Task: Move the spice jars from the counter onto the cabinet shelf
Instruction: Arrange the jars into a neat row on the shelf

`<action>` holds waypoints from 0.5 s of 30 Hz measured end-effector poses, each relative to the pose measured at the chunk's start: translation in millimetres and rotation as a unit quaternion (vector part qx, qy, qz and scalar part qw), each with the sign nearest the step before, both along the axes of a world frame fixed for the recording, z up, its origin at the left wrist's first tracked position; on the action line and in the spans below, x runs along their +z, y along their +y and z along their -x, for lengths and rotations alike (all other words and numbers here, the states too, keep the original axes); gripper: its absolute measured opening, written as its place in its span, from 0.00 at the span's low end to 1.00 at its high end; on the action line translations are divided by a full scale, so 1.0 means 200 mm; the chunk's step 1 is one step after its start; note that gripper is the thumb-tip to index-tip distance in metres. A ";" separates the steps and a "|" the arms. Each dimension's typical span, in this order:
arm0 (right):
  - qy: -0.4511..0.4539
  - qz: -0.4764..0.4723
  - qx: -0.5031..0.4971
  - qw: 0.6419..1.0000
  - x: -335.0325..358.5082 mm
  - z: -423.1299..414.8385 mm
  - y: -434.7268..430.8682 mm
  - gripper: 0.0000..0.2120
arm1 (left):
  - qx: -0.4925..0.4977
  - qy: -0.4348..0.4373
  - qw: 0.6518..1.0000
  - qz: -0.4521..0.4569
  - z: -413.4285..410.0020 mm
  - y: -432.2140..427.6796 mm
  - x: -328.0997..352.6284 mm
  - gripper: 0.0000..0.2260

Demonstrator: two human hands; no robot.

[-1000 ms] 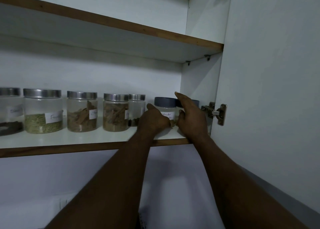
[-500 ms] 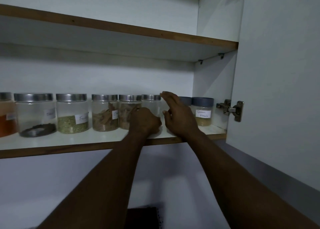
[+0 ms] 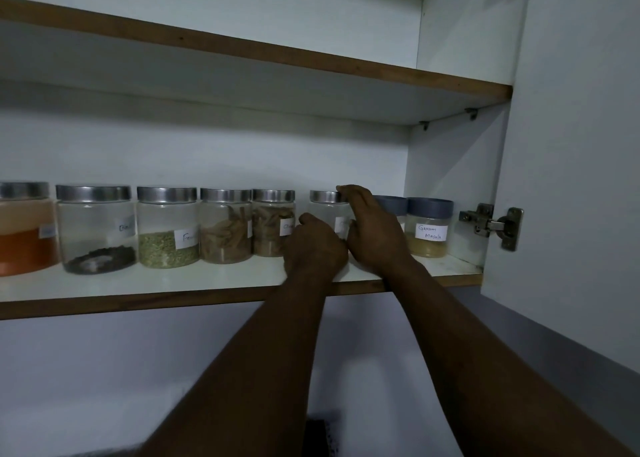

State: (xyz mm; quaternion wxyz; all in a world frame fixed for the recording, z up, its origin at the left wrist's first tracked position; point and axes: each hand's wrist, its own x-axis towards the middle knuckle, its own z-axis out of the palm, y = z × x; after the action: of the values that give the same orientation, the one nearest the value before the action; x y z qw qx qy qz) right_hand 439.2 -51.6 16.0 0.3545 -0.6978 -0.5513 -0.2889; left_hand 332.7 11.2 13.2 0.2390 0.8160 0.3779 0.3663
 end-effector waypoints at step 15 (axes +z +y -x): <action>0.013 -0.066 0.043 0.997 0.00 0.00 -0.02 0.25 | -0.024 0.081 0.996 -0.011 -0.06 0.14 0.00 0.41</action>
State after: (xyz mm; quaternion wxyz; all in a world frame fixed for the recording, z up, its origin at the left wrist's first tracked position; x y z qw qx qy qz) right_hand 438.5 -56.3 15.2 0.4186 -0.6524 -0.5557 -0.3004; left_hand 344.9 38.9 13.9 0.2075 0.8544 0.3720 0.2975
